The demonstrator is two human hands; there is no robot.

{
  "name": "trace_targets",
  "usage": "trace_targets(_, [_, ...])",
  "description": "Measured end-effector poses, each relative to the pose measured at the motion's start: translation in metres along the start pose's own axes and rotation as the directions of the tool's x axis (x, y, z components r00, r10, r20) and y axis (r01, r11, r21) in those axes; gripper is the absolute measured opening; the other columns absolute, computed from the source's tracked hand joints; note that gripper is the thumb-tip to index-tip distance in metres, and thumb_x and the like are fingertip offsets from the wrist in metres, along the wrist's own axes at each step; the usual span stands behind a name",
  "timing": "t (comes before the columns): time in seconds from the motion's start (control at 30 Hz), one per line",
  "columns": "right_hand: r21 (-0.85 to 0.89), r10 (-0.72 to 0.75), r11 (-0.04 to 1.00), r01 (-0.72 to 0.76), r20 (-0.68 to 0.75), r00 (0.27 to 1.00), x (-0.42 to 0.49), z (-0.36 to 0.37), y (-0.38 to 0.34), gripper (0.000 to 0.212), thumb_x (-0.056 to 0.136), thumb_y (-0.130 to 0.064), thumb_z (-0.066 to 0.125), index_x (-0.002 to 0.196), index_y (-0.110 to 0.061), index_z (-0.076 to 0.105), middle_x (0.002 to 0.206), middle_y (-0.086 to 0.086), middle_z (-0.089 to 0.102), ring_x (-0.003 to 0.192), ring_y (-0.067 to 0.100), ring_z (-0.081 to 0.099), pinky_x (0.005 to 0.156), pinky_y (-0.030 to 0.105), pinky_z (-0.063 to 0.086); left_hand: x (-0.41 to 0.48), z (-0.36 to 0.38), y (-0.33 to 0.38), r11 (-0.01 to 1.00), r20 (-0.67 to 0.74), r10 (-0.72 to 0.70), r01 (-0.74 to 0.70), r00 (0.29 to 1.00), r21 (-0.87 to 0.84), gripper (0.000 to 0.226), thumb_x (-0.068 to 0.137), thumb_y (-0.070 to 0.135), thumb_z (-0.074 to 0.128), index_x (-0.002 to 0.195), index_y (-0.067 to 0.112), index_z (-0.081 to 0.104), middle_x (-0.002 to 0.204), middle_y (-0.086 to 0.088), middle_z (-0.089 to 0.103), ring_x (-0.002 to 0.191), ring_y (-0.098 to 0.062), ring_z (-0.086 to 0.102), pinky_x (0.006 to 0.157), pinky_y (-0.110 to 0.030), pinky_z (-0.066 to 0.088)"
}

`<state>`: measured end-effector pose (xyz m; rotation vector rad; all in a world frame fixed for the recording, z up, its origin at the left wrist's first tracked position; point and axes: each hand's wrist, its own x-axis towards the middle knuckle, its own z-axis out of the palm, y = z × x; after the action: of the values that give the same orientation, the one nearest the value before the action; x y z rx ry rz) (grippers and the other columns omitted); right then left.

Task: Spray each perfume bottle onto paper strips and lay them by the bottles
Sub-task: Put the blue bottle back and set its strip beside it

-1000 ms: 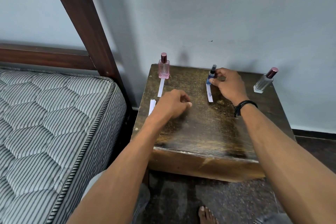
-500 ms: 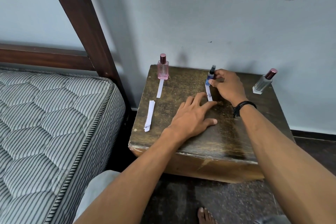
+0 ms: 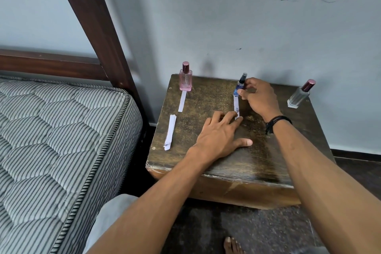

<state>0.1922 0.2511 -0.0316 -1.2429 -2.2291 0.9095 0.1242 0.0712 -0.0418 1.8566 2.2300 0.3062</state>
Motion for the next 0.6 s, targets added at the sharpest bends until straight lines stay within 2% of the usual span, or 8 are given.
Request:
trace_targets(0.3, [-0.089, 0.013, 0.996, -0.011, 0.023, 1.000, -0.0021, -0.0013, -0.0032, 0.024, 0.090, -0.037, 0.076, 0.113, -0.030, 0.073, 0.112, -0.008, 0.074, 0.108, 0.020, 0.068, 0.097, 0.044, 0.054, -0.0001, -0.0020, 0.0016, 1.000, 0.012, -0.006, 0.007, 1.000, -0.011, 0.080, 0.093, 0.070, 0.042, 0.155, 0.022, 0.032, 0.158, 0.004, 0.028, 0.138, -0.028, 0.026, 0.112, -0.047, 0.030])
trace_targets(0.6, [-0.067, 0.015, 0.998, -0.012, 0.047, 0.999, -0.0041, -0.0031, -0.0043, 0.026, 0.092, -0.032, 0.075, 0.117, -0.030, 0.072, 0.109, -0.009, 0.072, 0.109, 0.020, 0.068, 0.098, 0.045, 0.053, 0.0014, -0.0021, 0.0002, 0.999, 0.007, -0.012, 0.012, 1.000, -0.040, 0.079, 0.092, 0.070, 0.045, 0.153, 0.021, 0.035, 0.155, 0.003, 0.030, 0.137, -0.028, 0.026, 0.112, -0.048, 0.031])
